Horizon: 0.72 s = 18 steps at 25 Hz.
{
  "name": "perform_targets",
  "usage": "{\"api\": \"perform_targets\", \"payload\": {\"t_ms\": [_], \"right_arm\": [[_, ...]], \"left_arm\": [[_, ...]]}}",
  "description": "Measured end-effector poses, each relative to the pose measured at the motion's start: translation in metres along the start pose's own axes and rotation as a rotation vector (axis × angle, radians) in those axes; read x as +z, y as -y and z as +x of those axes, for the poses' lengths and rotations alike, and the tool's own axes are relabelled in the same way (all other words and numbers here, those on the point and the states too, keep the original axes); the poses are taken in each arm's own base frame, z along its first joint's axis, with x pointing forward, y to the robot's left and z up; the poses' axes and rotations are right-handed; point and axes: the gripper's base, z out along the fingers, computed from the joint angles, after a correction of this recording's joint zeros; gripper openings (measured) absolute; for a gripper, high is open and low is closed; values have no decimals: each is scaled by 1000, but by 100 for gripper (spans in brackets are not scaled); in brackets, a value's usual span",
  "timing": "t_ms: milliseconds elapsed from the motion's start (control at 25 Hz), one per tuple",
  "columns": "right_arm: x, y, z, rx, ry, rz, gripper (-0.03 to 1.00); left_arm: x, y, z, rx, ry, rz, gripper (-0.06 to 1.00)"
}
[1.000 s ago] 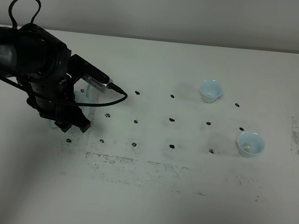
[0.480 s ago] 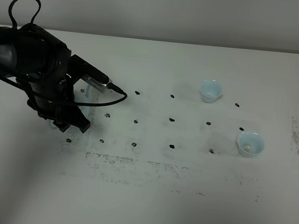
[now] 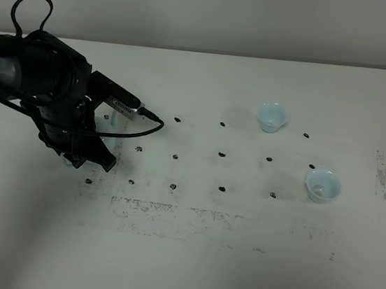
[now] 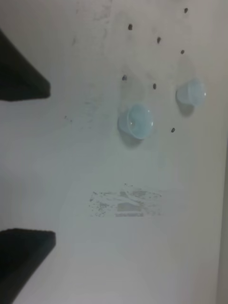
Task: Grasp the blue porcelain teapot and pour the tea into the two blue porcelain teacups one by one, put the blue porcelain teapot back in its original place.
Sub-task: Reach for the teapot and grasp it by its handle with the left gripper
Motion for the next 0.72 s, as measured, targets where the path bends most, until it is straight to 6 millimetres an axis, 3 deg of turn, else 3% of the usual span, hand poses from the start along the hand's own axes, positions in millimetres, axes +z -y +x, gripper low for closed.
{"api": "perform_targets", "payload": {"t_ms": [360, 720], "right_arm": [[0, 0, 0, 0, 0, 0, 59], [0, 0, 0, 0, 0, 0, 59]], "left_arm": [[0, 0, 0, -1, -5, 1, 6], [0, 0, 0, -2, -5, 1, 6]]}}
